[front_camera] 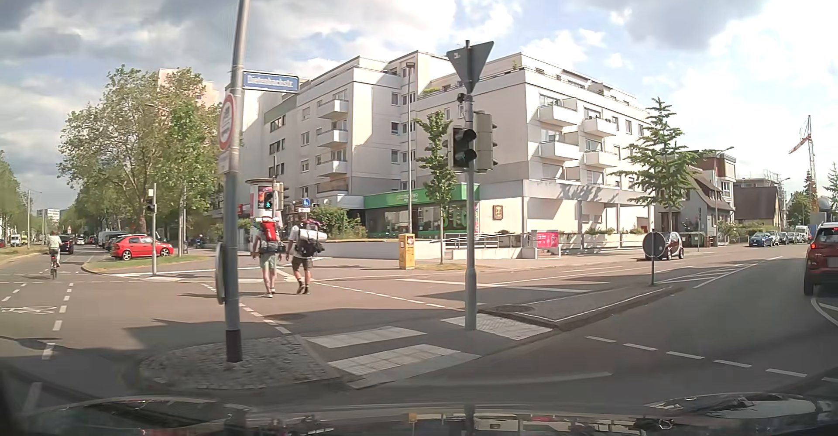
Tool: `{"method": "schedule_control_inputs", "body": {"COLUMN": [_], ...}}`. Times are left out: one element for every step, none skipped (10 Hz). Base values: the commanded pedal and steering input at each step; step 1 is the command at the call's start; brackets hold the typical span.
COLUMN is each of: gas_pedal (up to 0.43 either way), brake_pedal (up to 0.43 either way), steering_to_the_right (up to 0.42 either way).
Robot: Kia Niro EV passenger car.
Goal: Follow the waypoints while adhering to traffic rules and regulations
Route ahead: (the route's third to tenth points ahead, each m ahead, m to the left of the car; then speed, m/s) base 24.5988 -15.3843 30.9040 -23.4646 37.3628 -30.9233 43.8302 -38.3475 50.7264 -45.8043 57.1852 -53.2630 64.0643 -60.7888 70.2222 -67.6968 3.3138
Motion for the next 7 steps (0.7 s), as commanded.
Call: {"method": "schedule_control_inputs", "body": {"gas_pedal": [0.059, 0.059, 0.059, 0.059, 0.059, 0.059, 0.059], "brake_pedal": [0.0, 0.0, 0.0, 0.0, 0.0, 0.0, 0.0], "steering_to_the_right": [0.363, 0.364, 0.363, 0.359, 0.351, 0.346, 0.345]}}
